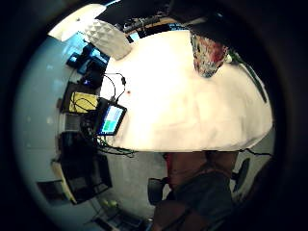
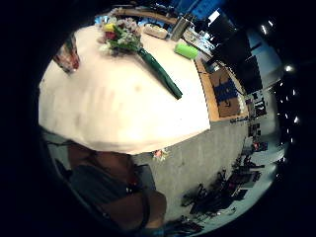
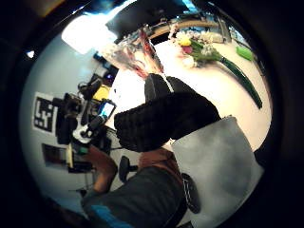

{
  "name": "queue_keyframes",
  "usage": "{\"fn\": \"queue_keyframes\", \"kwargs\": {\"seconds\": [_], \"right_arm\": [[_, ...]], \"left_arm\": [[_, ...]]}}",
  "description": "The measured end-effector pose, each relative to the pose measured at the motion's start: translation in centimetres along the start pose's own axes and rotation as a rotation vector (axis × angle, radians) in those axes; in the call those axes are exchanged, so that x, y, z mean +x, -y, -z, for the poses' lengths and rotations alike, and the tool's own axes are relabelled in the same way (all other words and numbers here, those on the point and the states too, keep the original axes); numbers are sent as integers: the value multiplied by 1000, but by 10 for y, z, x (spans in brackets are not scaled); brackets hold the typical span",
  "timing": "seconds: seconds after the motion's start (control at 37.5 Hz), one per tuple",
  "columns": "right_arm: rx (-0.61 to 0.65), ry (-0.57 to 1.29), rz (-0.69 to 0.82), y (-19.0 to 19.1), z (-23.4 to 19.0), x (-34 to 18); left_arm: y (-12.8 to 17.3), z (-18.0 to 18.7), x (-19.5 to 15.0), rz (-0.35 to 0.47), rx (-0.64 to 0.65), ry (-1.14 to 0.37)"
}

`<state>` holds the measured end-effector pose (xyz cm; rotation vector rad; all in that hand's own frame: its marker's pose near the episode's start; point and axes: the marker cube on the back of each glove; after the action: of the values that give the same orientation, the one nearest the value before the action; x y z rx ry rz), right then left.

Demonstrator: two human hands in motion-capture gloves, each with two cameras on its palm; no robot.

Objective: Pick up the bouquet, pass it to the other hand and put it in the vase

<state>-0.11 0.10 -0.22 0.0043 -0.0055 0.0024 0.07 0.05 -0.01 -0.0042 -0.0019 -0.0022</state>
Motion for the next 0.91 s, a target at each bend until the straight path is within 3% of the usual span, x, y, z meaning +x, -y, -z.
{"fn": "queue_keyframes", "kwargs": {"seconds": [0.67, 0.91], "right_arm": [[8, 14, 52, -1, 3, -6], [-8, -12, 57, -1, 2, 19]], "left_arm": [[-12, 13, 8, -9, -14, -35], [-9, 8, 5, -21, 20, -56]]}}
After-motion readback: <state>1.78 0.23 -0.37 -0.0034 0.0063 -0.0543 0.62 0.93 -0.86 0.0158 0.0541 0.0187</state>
